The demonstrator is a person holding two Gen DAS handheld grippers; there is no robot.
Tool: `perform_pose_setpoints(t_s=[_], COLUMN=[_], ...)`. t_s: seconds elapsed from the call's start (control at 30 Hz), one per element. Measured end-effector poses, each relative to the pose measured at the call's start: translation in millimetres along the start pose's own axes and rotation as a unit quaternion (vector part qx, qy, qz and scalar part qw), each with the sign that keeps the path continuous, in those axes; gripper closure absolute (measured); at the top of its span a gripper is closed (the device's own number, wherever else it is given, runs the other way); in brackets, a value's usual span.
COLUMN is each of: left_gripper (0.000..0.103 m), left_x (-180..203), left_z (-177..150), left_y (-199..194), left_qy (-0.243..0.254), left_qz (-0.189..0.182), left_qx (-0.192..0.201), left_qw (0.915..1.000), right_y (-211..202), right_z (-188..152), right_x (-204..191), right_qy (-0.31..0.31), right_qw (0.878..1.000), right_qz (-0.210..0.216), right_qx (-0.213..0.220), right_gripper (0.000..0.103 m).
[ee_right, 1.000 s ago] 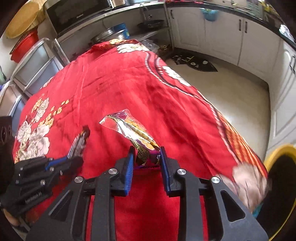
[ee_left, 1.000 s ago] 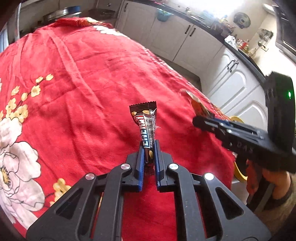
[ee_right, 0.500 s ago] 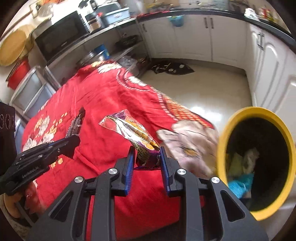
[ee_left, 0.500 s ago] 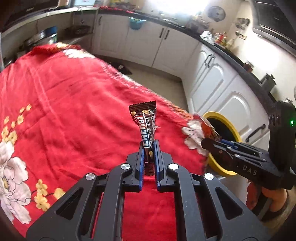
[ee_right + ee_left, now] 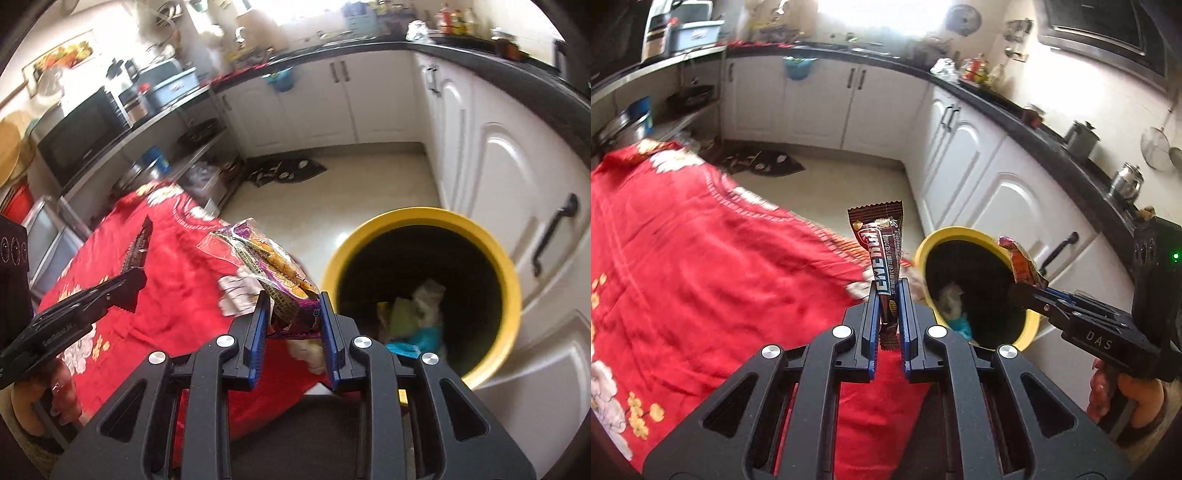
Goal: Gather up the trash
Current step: 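Carry the chocolate bar with the left tool while the right tool carries the purple wrapper to the bin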
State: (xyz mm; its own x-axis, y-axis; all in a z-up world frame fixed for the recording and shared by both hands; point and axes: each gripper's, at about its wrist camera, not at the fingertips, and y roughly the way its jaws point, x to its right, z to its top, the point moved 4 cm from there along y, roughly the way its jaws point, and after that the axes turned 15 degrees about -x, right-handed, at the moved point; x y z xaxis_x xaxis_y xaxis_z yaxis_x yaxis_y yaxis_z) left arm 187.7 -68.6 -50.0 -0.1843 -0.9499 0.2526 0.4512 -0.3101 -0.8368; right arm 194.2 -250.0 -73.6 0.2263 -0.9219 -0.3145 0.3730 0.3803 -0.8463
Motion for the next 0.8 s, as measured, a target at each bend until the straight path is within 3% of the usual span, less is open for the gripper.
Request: perform_pose_setpoints(t_s=[0.8], left_gripper=[0.098], left_x=[84], left_z=[35], left_y=[2], left_qy=[0.074], left_qz=[-0.018], left_qx=[0.054], left_qw=[0.9956], right_y=[-56], right_z=[-9], right_x=[69], right_qy=[0.073], right_qw=[0.99], right_qz=[-0.083], right_qx=[0.086], right_gripper=[0.078])
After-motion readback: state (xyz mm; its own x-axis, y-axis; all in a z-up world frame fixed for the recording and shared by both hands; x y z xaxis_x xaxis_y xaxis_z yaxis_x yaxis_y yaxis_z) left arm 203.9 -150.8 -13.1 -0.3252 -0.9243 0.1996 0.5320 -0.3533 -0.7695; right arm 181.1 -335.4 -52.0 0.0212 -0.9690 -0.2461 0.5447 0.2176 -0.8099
